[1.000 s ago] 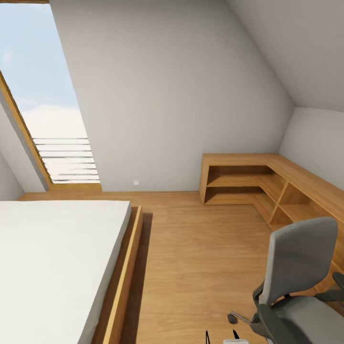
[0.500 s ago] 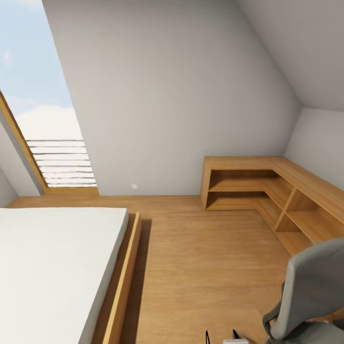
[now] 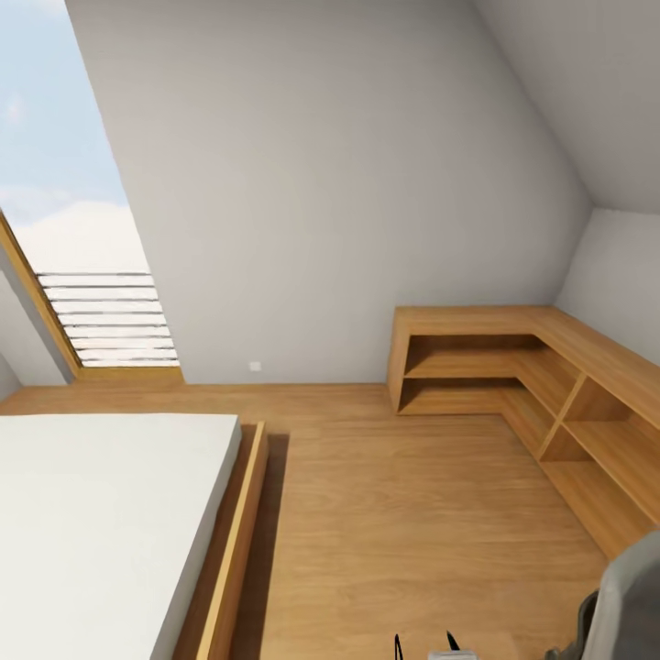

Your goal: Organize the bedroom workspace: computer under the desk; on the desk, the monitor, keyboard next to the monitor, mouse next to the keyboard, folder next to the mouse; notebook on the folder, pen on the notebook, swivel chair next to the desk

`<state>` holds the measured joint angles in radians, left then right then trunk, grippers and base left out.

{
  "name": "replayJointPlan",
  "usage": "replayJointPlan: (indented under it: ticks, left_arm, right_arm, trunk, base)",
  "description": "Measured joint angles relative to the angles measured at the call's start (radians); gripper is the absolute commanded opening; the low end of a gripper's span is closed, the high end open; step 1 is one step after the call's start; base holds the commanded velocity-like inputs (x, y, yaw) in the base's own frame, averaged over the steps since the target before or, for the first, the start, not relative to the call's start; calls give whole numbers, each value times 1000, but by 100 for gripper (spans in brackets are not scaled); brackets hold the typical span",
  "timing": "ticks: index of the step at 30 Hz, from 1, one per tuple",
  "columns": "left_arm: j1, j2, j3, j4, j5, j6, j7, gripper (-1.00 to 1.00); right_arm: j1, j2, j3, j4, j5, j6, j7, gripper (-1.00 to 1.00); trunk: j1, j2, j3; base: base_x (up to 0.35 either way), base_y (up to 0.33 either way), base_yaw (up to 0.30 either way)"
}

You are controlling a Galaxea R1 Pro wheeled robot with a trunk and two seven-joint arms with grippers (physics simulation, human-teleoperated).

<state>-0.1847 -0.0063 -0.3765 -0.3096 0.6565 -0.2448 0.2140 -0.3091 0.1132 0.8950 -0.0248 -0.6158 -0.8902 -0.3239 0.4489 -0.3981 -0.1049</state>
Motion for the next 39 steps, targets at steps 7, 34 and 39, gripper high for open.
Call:
replayJointPlan:
  ticks: [7,34,39]
  left_arm:
    - [0,0,0,0,1,0,0,100]
    - [0,1,0,0,2,0,0,100]
    - [0,1,0,0,2,0,0,100]
  right_arm:
    - [0,0,0,1,0,0,0,100]
    - [0,0,0,2,-1,1,0,100]
    - [0,0,0,2,-1,1,1,100]
  trunk:
    - [0,0,0]
    - [0,0,0]
    - [0,0,0]
  base:
    - [321,0,0]
    - [321,0,0]
    - [321,0,0]
